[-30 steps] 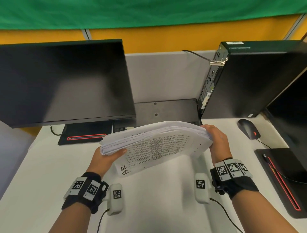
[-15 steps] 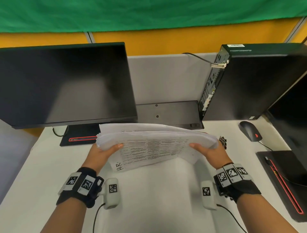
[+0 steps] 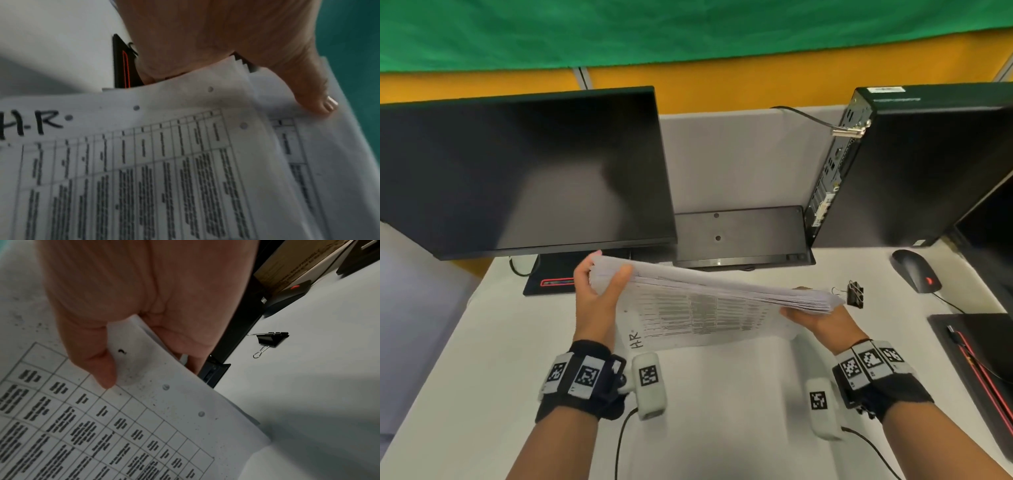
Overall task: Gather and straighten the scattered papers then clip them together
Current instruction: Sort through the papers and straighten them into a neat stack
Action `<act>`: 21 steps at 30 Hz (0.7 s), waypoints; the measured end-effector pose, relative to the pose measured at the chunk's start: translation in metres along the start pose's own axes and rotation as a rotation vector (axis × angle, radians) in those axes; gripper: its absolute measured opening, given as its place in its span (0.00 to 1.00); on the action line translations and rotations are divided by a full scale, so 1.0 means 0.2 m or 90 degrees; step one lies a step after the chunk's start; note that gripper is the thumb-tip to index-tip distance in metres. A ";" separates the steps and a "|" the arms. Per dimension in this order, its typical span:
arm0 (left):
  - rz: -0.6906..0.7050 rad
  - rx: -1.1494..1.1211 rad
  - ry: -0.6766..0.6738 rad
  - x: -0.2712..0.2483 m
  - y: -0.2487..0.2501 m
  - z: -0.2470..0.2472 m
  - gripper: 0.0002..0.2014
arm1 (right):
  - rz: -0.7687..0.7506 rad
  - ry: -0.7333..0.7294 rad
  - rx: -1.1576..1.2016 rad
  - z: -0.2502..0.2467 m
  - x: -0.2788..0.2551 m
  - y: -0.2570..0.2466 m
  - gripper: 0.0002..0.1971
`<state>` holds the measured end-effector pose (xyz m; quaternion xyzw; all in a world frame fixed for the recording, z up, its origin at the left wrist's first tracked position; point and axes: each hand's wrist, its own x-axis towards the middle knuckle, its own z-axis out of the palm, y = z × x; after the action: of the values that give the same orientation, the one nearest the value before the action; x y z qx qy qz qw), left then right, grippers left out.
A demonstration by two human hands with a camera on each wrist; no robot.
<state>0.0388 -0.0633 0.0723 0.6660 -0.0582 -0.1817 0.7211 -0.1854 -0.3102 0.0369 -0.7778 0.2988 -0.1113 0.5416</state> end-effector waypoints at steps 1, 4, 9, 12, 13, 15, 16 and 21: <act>0.011 -0.009 0.019 -0.01 0.02 0.02 0.31 | -0.006 -0.011 -0.022 0.00 0.00 0.00 0.04; 0.035 -0.021 0.070 -0.02 0.07 0.09 0.33 | -0.026 -0.019 -0.047 0.00 0.00 -0.01 0.06; 0.031 -0.022 0.155 -0.02 0.11 0.17 0.34 | -0.020 -0.015 0.002 0.00 -0.03 -0.01 0.06; 0.009 -0.013 0.164 -0.02 0.12 0.18 0.31 | -0.017 -0.011 0.057 0.00 -0.05 -0.03 0.12; 0.005 -0.011 0.165 -0.02 0.13 0.18 0.30 | -0.014 -0.012 0.060 0.00 -0.05 -0.03 0.13; 0.012 0.003 0.155 0.00 0.13 0.17 0.30 | -0.004 -0.006 0.071 0.00 -0.05 -0.03 0.14; 0.016 0.020 0.141 -0.01 0.13 0.17 0.30 | -0.002 0.000 0.077 0.00 -0.05 -0.03 0.17; 0.032 0.096 0.096 -0.03 0.14 0.15 0.30 | 0.014 0.011 0.105 -0.01 -0.05 -0.03 0.20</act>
<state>0.0286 -0.0891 0.1046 0.7283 -0.0343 -0.1079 0.6758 -0.1930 -0.3038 0.0443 -0.7261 0.3016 -0.1361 0.6027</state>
